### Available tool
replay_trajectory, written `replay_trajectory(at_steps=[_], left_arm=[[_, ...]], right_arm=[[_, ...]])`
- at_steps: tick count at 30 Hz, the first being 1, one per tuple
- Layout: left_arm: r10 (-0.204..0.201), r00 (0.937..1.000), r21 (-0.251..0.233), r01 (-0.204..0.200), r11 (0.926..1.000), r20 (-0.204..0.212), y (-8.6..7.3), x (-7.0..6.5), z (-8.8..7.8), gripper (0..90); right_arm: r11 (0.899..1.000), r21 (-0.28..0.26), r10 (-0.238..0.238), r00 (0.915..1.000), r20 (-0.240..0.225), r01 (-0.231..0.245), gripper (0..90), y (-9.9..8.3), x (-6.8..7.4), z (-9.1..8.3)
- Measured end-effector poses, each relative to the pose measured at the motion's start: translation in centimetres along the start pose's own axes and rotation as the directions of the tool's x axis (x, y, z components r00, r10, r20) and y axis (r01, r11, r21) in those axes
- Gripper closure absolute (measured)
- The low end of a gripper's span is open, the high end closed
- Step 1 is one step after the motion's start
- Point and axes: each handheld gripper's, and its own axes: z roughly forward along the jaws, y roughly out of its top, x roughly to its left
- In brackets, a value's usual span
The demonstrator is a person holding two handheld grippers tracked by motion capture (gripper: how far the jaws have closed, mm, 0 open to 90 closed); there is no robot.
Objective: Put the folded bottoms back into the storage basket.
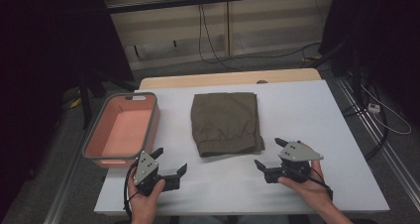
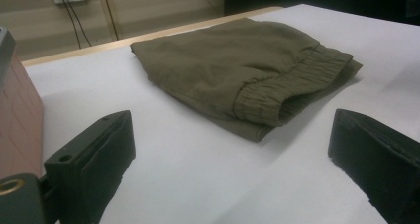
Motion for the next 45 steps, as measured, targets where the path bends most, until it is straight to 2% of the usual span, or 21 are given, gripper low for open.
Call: replay_trajectory(at_steps=[3,4,6,7,10,14,20,21,22,24,27,30,32,35,36,37,38,40,41,43,45], left_arm=[[-0.001,1.0,0.0,0.001,1.0,0.004,0.0,0.1,0.0,4.2],[0.0,1.0,0.0,0.0,1.0,0.007,0.0,0.1,0.0,4.2],[0.0,1.0,-0.003,0.0,1.0,0.003,-0.1,0.1,-0.2,4.2],[0.005,1.0,-0.004,-0.005,1.0,0.005,-0.1,0.1,-0.3,4.2],[0.0,1.0,-0.013,0.0,0.9999,0.003,-0.1,0.0,-0.5,4.2],[-0.006,0.9999,-0.006,0.006,1.0,0.014,-0.2,0.2,-0.2,4.2],[-0.003,0.9998,-0.003,0.003,1.0,0.02,-0.1,0.3,-0.2,4.2],[-0.006,0.9997,-0.001,0.006,1.0,0.023,-0.1,0.3,-0.1,4.2],[-0.005,0.9998,0.002,0.005,1.0,0.022,-0.2,0.3,-0.1,4.2],[-0.005,0.9998,0.003,0.005,1.0,0.02,-0.2,0.4,-0.1,4.2],[-0.012,0.9997,0.004,0.012,0.9999,0.02,-0.2,0.5,-0.1,4.2],[-0.004,0.9998,0.002,0.004,1.0,0.021,-0.1,0.4,-0.1,4.2],[0.0,0.9998,-0.002,0.0,1.0,0.021,0.0,0.3,-0.1,4.2],[-0.002,0.9998,0.0,0.002,1.0,0.018,0.0,0.2,-0.2,4.2],[0.005,0.9998,0.003,-0.005,1.0,0.019,-0.1,0.3,-0.2,4.2],[0.009,0.9998,0.006,-0.009,0.9999,0.019,-0.1,0.2,-0.2,4.2],[0.015,0.9997,0.01,-0.016,0.9998,0.02,0.0,0.2,-0.1,4.2],[0.016,0.9993,0.016,-0.017,0.9997,0.035,-0.1,0.2,0.0,4.3],[0.017,0.9991,0.018,-0.017,0.9997,0.039,-0.1,0.2,0.1,4.3],[0.018,0.9989,0.021,-0.019,0.9996,0.044,-0.1,0.1,0.2,4.2],[0.019,0.9987,0.019,-0.019,0.9996,0.047,-0.1,0.0,0.1,4.2]], right_arm=[[0.998,0.059,-0.008,0.9973,-0.073,0.013,9.0,0.9,0.1,1.1],[0.998,0.059,-0.008,0.9973,-0.073,0.013,9.0,0.9,0.1,1.1],[0.996,0.089,0.003,0.9926,-0.121,0.007,9.2,1.4,0.2,1.7],[0.993,0.115,-0.02,0.9896,-0.143,0.037,10.3,1.9,0.3,2.3],[0.991,0.136,0.009,0.9814,-0.192,0.018,13.1,2.6,0.2,3.2],[0.982,0.184,-0.007,0.9718,-0.236,0.052,15.5,3.5,0.3,4.5],[0.964,0.235,-0.063,0.9668,-0.248,0.123,22.0,4.2,0.6,6.2],[0.964,0.222,-0.081,0.9556,-0.283,0.148,23.3,4.4,0.5,6.7],[0.962,0.222,-0.088,0.95,-0.3,0.159,23.3,4.5,0.5,7.0],[0.959,0.227,-0.093,0.9483,-0.304,0.167,23.1,4.6,0.5,7.4],[0.952,0.234,-0.11,0.9343,-0.339,0.197,23.8,5.0,0.8,8.5],[0.936,0.246,-0.154,0.9223,-0.354,0.251,27.5,5.3,1.3,9.5],[0.924,0.252,-0.178,0.9063,-0.383,0.288,34.0,5.4,1.5,10.6],[0.908,0.269,-0.201,0.8963,-0.395,0.322,39.8,5.1,1.8,11.5],[0.908,0.269,-0.201,0.8963,-0.395,0.322,39.8,5.1,1.8,11.5],[0.897,0.275,-0.219,0.8872,-0.406,0.347,43.1,4.8,2.0,11.8],[0.897,0.275,-0.219,0.8872,-0.406,0.347,43.1,4.8,2.0,11.8],[0.878,0.29,-0.247,0.8785,-0.409,0.382,42.8,4.6,2.4,12.1],[0.878,0.29,-0.247,0.8785,-0.409,0.382,42.8,4.6,2.4,12.1],[0.865,0.287,-0.28,0.8713,-0.403,0.411,41.5,4.4,2.7,12.4],[0.86,0.293,-0.285,0.8698,-0.403,0.417,40.9,4.3,2.8,12.6]])
